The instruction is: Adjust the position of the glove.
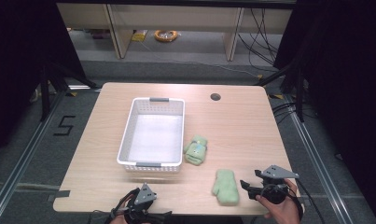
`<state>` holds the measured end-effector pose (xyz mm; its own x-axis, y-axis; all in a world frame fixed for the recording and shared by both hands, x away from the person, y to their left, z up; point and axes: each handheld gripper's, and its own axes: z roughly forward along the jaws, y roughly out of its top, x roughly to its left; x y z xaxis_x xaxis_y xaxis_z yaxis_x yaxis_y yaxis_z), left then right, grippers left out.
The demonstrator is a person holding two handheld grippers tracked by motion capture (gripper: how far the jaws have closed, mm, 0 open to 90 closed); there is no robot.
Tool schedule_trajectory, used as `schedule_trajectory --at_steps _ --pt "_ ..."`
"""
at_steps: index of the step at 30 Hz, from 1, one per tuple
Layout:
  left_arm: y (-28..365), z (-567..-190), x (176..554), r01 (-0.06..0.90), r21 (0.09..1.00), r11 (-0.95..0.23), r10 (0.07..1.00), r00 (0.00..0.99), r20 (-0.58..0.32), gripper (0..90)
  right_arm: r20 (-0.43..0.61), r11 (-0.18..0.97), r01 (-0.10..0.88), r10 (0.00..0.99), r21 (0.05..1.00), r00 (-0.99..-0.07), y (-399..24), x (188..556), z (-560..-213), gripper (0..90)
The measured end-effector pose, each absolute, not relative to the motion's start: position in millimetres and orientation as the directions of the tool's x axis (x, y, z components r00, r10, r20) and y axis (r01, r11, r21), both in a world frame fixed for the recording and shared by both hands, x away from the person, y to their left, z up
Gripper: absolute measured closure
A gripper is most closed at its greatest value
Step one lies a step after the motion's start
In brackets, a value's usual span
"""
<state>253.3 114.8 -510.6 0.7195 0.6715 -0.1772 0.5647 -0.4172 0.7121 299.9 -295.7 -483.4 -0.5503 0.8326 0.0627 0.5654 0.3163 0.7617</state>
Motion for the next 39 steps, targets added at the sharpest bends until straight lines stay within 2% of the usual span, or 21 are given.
schedule_trajectory --at_steps 6,11,12,13,19,23,24,28,29,33,39 --pt "114 -511 254 0.559 0.707 -0.433 0.674 0.721 -0.158 16.0 0.054 0.338 0.549 0.815 0.764 -0.577 -296 300 -482 35.6" --pt "109 -508 253 0.565 0.725 -0.394 0.665 0.72 -0.2 17.2 0.073 0.321 0.576 0.828 0.752 -0.556 -293 298 -480 38.0" --pt "107 -506 253 0.551 0.731 -0.402 0.653 0.732 -0.193 17.2 0.046 0.343 0.545 0.814 0.765 -0.579 -295 300 -479 38.4" --pt "104 -505 252 0.554 0.74 -0.382 0.646 0.733 -0.215 17.4 0.069 0.331 0.559 0.814 0.76 -0.577 -293 299 -478 38.9" --pt "92 -496 258 0.515 0.762 -0.393 0.62 0.76 -0.194 18.7 0.056 0.349 0.528 0.793 0.774 -0.606 -291 303 -470 42.7" --pt "71 -491 260 0.51 0.773 -0.378 0.597 0.772 -0.217 20.5 0.063 0.359 0.533 0.784 0.766 -0.618 -284 305 -467 45.4" --pt "69 -490 262 0.487 0.773 -0.408 0.58 0.791 -0.192 20.8 0.025 0.393 0.495 0.764 0.775 -0.645 -283 310 -466 46.4" --pt "52 -490 262 0.492 0.768 -0.411 0.568 0.796 -0.206 22.9 0.043 0.406 0.493 0.736 0.769 -0.675 -277 317 -466 49.4" --pt "44 -490 264 0.468 0.763 -0.445 0.549 0.816 -0.181 24.3 0.044 0.418 0.496 0.729 0.761 -0.683 -271 323 -466 50.6" --pt "31 -490 267 0.452 0.763 -0.463 0.539 0.826 -0.163 27.5 0.068 0.426 0.509 0.713 0.748 -0.697 -263 332 -466 53.4" --pt "-4 -490 271 0.422 0.775 -0.47 0.492 0.854 -0.167 35.6 0.088 0.441 0.508 0.685 0.74 -0.723 -253 357 -471 59.3"
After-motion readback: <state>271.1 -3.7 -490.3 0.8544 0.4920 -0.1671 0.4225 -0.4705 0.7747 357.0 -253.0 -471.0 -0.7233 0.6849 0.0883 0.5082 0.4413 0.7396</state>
